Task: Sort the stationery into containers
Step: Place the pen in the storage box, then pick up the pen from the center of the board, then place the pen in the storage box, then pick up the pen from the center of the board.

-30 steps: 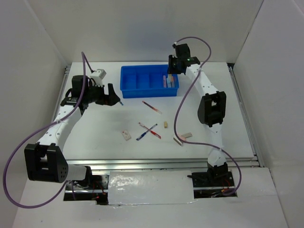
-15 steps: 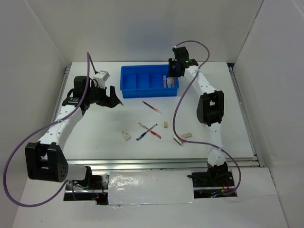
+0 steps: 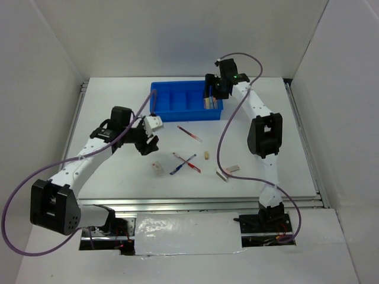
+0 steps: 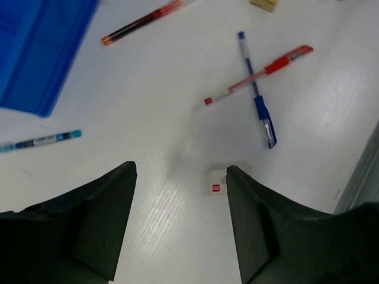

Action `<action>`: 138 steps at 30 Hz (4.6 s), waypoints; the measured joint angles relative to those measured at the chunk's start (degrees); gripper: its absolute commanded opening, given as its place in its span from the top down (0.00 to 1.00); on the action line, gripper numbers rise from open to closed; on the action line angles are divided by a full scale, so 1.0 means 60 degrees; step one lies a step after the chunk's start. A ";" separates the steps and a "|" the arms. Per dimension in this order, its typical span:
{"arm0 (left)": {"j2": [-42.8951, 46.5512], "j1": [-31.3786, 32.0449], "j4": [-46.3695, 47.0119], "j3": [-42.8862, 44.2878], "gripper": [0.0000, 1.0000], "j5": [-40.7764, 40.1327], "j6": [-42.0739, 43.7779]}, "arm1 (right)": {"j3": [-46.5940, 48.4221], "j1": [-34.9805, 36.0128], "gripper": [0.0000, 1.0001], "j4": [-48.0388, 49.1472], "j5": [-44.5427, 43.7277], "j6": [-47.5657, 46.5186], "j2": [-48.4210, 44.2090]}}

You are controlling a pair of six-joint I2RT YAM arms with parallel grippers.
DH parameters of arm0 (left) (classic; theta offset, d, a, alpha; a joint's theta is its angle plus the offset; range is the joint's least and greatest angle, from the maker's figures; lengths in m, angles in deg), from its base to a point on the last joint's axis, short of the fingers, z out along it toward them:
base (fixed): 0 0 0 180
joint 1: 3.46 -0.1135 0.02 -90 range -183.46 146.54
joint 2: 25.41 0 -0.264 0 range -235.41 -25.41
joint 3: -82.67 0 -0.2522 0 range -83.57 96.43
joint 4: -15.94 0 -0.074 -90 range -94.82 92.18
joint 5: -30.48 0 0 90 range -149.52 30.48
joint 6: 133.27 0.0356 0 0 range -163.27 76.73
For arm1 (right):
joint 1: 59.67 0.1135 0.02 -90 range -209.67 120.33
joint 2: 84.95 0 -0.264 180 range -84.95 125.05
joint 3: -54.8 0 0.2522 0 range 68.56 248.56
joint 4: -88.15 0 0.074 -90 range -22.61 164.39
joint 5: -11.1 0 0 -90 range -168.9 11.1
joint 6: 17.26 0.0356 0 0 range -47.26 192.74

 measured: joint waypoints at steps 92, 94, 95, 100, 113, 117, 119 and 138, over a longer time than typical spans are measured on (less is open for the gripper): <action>-1.0790 0.2226 0.0699 1.1293 0.95 -0.5045 -1.1162 | -0.6983 -0.4375 0.33 -0.1581 0.5238 -0.0860 -0.7078; -1.0943 0.2222 0.0856 1.1293 0.95 -0.5096 -1.1180 | -0.6983 -0.4375 0.33 -0.1577 0.5311 -0.0856 -0.7078; -1.1009 0.2222 0.0918 1.1293 0.94 -0.5115 -1.1198 | -0.6983 -0.4371 0.33 -0.1581 0.5340 -0.0860 -0.7078; -1.1125 0.2204 0.1224 1.1293 0.76 -0.5155 -1.1373 | -0.6983 -0.4335 0.33 -0.1599 0.5373 -0.0860 -0.7063; -1.1176 0.2178 0.1501 1.1293 0.43 -0.5140 -1.1373 | -0.6816 -0.3734 0.33 -0.1647 0.4958 -0.0962 -0.6903; -1.0939 0.2065 0.1443 1.1289 0.43 -0.5147 -1.1315 | -0.6798 -0.3242 0.35 -0.1596 0.4346 -0.1220 -0.6932; -1.0553 0.1949 0.1384 1.1285 0.42 -0.5144 -1.1231 | -0.6798 -0.2783 0.36 -0.1501 0.3818 -0.1443 -0.7005; -0.1045 -0.2452 0.0470 0.3960 0.33 0.0022 -0.6845 | -0.7610 0.4364 0.40 -0.1089 0.1086 -0.6492 -0.6036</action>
